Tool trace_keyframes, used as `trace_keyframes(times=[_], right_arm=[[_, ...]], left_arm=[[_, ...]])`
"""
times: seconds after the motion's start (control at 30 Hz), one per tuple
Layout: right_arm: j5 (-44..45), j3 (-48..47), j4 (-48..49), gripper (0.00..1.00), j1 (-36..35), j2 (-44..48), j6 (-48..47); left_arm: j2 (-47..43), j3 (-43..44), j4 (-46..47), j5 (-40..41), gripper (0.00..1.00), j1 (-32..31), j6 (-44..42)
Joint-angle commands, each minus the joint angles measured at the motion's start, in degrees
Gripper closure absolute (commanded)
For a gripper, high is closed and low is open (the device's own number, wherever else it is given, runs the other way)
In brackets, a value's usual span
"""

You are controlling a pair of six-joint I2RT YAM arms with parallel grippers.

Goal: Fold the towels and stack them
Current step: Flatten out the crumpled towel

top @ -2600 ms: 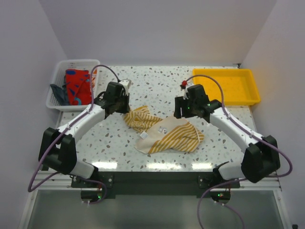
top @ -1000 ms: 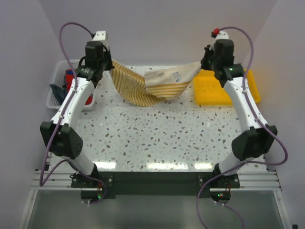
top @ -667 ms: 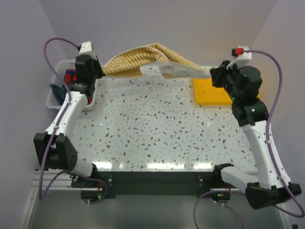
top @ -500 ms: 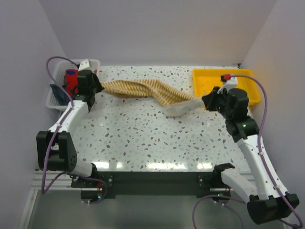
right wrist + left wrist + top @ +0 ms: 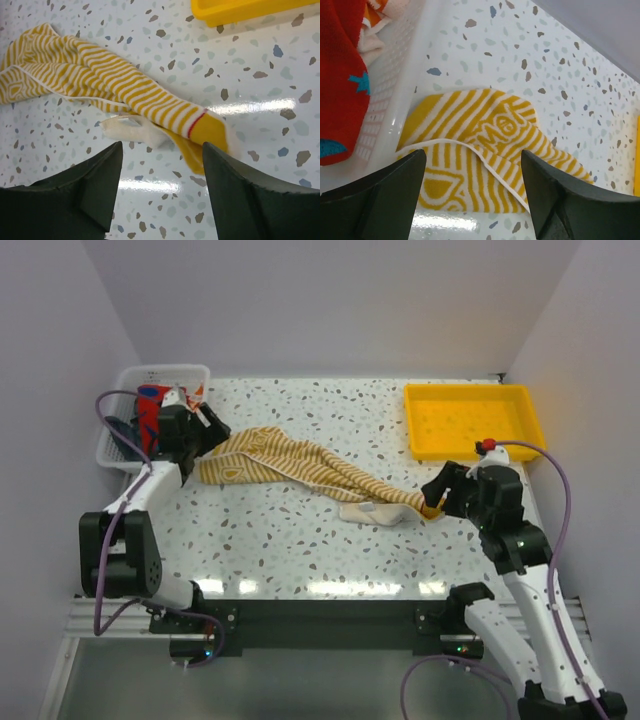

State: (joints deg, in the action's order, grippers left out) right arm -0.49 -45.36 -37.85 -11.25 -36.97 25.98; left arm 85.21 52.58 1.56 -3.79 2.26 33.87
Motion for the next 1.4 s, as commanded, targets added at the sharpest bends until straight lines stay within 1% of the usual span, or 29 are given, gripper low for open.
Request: trace_keyframes(times=[0.0, 0.07, 0.17, 0.2, 0.23, 0.27, 0.3, 0.33, 0.4, 0.43, 0.5, 0.53, 0.57, 0.63, 0.67, 0.83, 0.9, 1.0, 1.03, 1.2, 1.27, 1.3, 1.37], right_arm=[[1.99, -6.56, -2.67, 0.30, 0.00, -4.76, -2.76], [-1.07, -8.24, -2.41, 0.29, -0.27, -7.58, -4.44], [-4.51, -10.70, -0.48, 0.29, -2.81, -12.59, -7.34], [-4.34, -12.02, -0.56, 0.29, -4.38, -16.34, -8.65], [-3.39, -12.90, -0.82, 0.29, -9.36, -18.38, -9.62], [-0.59, -13.60, -1.26, 0.29, -12.28, -20.92, -10.85], [-0.04, -15.18, -1.88, 0.29, -14.66, -25.65, -11.38], [-0.38, -15.89, -2.06, 0.29, -18.08, -28.48, -12.00], [-1.00, -17.12, -0.05, 0.29, -20.38, -32.71, -13.75], [-1.35, -17.39, 0.92, 0.30, -22.14, -36.64, -14.80], [-1.18, -19.75, 1.28, 0.30, -23.55, -40.88, -18.93], [-0.74, -20.89, 0.76, 0.30, -24.86, -45.08, -20.42], [-0.30, -22.21, -0.11, 0.30, -25.31, -47.64, -23.40], [0.05, -25.38, -1.70, 0.30, -26.28, -51.52, -25.62], [0.05, -26.34, -2.23, 0.30, -26.46, -55.28, -27.80], [-2.41, -28.55, -2.23, 0.35, -28.39, -61.37, -30.90], [-2.76, -28.55, -1.97, 0.37, -28.92, -63.74, -31.69], [-3.02, -28.55, -1.53, 0.41, -29.53, -66.46, -31.86], [-3.02, -28.55, -1.36, 0.44, -29.71, -67.09, -31.87], [-3.03, -27.15, 0.49, 0.50, -30.15, -69.90, -31.95], [-2.85, -26.36, 1.19, 0.58, -30.33, -70.69, -31.87], [-2.76, -26.09, 1.28, 0.70, -30.50, -70.78, -31.87], [-2.94, -25.74, -0.28, 0.87, -30.68, -70.26, -31.78]], left_arm=[[-6.45, -0.98, -1.47, -2.89, 0.17, -1.73, 1.38], [-9.17, -2.29, -4.72, -3.76, 0.16, -4.45, 0.33], [-12.95, -4.14, -9.11, -3.59, 0.12, -5.07, -2.31], [-13.83, -4.50, -11.12, -3.16, 0.11, -5.07, -3.79], [-15.23, -5.11, -12.10, -2.28, 0.10, -5.07, -4.33], [-15.68, -5.55, -12.89, -2.19, 0.10, -5.07, -4.95], [-16.12, -5.73, -14.21, -2.18, 0.09, -5.07, -5.91], [-16.82, -5.99, -15.09, -1.75, 0.09, -4.99, -6.27], [-17.62, -6.17, -17.28, -1.31, 0.09, -4.99, -7.58], [-18.67, -6.08, -17.82, -0.44, 0.09, -4.99, -8.11], [-19.81, -6.35, -18.96, 0.80, 0.09, -4.99, -9.95], [-21.12, -6.69, -19.31, 2.02, 0.08, -4.99, -10.57], [-21.75, -6.87, -19.58, 2.47, 0.08, -4.99, -11.01], [-23.67, -8.53, -19.58, 3.61, 0.08, -4.99, -12.15], [-24.29, -9.24, -19.15, 5.01, 0.08, -4.99, -12.33], [-25.62, -12.23, -17.39, 7.30, 0.08, -4.99, -13.56], [-25.10, -11.80, -17.47, 7.31, 0.09, -4.99, -13.74], [-24.92, -11.44, -16.86, 7.13, 0.09, -4.99, -13.83], [-24.92, -11.36, -16.86, 7.13, 0.09, -4.99, -13.74], [-25.27, -11.44, -16.86, 7.31, 0.09, -4.99, -13.92], [-25.27, -11.44, -16.77, 7.57, 0.09, -4.90, -13.92], [-25.35, -11.44, -16.77, 7.66, 0.10, -4.90, -14.00], [-25.44, -11.53, -16.86, 7.83, 0.10, -4.90, -14.00]])
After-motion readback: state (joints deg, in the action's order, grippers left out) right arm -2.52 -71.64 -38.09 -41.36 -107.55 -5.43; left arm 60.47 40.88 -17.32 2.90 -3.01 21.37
